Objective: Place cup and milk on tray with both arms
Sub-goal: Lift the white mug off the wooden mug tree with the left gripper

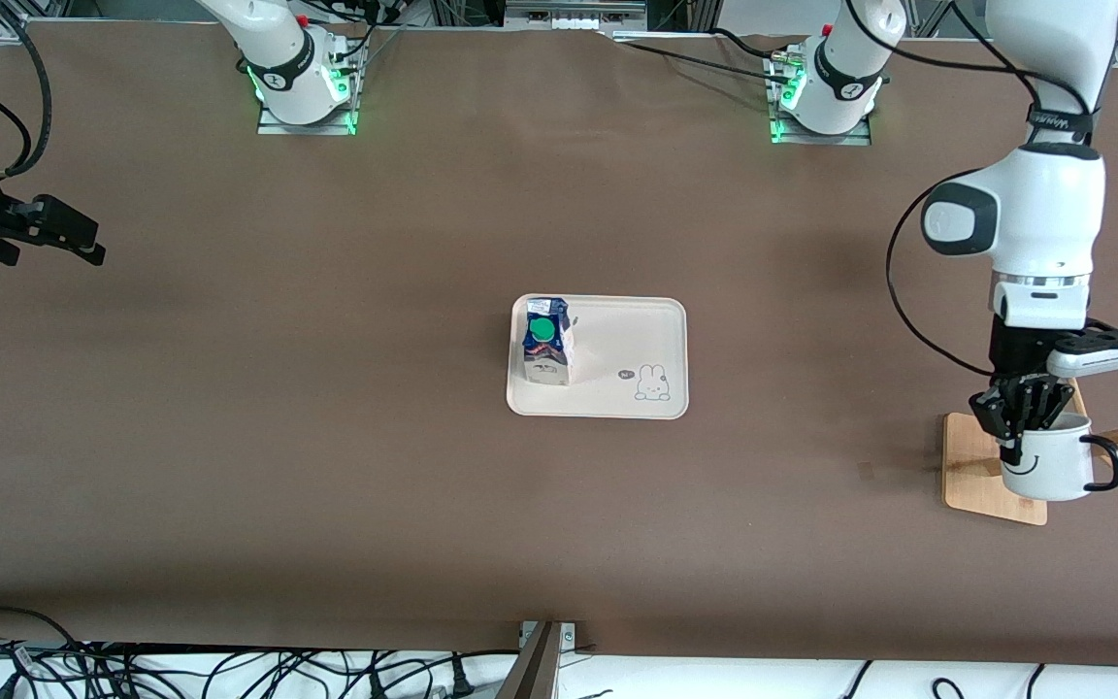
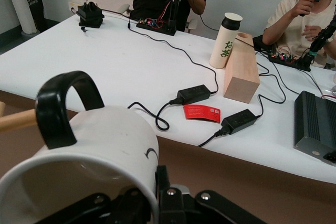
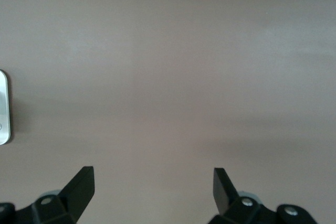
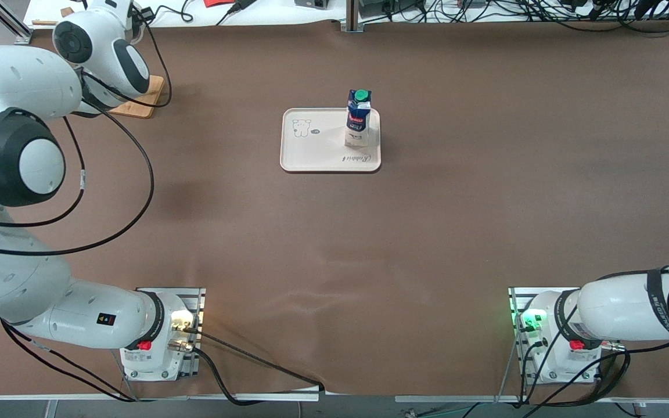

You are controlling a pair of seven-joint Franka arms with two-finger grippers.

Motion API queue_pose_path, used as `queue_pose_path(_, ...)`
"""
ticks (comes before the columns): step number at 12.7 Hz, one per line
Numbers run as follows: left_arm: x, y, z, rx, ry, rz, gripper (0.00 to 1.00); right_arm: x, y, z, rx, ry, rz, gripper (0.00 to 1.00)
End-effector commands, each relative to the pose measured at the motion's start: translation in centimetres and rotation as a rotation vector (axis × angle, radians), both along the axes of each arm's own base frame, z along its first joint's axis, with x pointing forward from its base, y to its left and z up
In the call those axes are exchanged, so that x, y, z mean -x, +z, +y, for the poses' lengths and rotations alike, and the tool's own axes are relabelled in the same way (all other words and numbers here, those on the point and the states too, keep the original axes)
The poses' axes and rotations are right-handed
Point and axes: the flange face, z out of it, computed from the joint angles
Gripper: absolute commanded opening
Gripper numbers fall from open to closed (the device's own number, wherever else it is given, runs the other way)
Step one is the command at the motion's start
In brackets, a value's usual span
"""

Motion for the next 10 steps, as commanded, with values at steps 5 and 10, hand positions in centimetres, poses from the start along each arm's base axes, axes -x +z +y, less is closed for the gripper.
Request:
queue_pose_path(5,-0.4,7.7,-4.7,-0.166,-0.377,0.372,0.0,0.0,0.4,0.7,0.011,-0.009,0.002,1.0)
queue_pose_path(10,1.9,3.4,-9.9,-0.284,-0.461,0.768,0.0,-0.1,0.4,0.7,0.013,-0.01,-0.003,1.0)
